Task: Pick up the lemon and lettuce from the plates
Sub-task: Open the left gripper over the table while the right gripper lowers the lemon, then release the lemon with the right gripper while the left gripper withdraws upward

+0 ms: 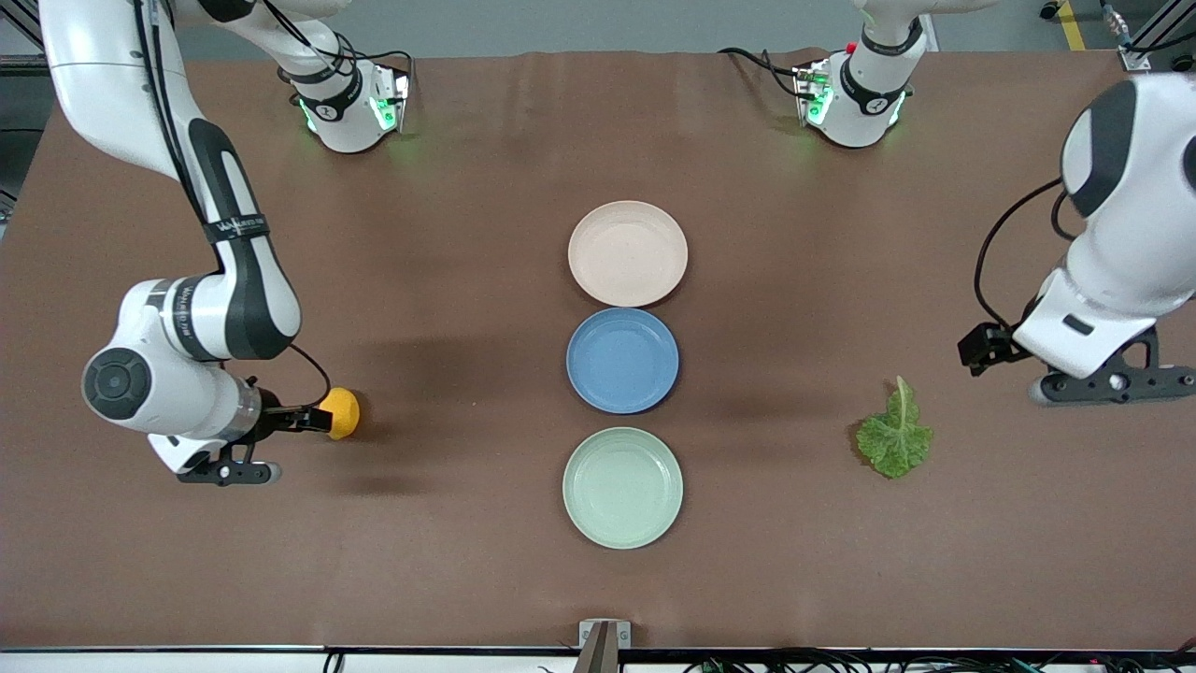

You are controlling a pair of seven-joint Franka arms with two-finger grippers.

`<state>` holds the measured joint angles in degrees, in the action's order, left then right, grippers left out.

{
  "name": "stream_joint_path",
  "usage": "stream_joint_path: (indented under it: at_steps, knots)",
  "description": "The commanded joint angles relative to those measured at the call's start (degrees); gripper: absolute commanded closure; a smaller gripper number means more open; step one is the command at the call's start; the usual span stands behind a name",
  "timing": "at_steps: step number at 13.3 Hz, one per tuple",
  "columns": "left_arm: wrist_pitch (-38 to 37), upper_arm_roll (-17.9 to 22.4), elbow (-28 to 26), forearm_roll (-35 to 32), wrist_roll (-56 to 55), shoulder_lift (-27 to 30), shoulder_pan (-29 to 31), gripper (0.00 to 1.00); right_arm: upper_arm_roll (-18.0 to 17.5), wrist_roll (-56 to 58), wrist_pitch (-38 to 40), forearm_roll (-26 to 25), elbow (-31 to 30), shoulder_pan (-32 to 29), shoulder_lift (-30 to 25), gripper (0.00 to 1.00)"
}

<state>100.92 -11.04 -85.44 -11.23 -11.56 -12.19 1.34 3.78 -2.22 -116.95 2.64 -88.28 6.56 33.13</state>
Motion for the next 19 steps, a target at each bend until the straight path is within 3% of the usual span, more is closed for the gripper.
stream_joint_path:
  at_steps: [1, 5, 10, 14, 19]
  knots:
    - [-6.32, 0.15, -0.78, 3.67, 0.05, 5.94, 0.50, 0.00, -0.88, 1.51, 6.44, -1.58, 2.30, -1.99, -2.01, 0.00]
    - [-13.28, 0.41, -0.69, 6.83, 0.40, 11.04, 1.90, 0.00, -0.80, 1.69, 20.68, -5.17, 11.36, -3.40, -2.54, 0.00]
    - [-16.63, 0.67, -1.48, 11.39, 1.45, 13.07, 3.32, 0.00, -1.41, 5.82, 24.12, -3.43, 12.16, -8.58, -4.04, 0.00]
    - [-15.49, 5.94, -5.77, 11.75, 1.81, 15.96, -1.86, 0.00, -1.15, 5.65, 25.02, -3.17, 15.68, -9.46, -4.04, 0.00]
    - [-13.91, 5.24, -8.69, 10.88, 3.56, 19.13, -1.52, 0.00, -1.32, 5.55, 25.19, -2.73, 17.08, -9.38, -5.09, 0.00]
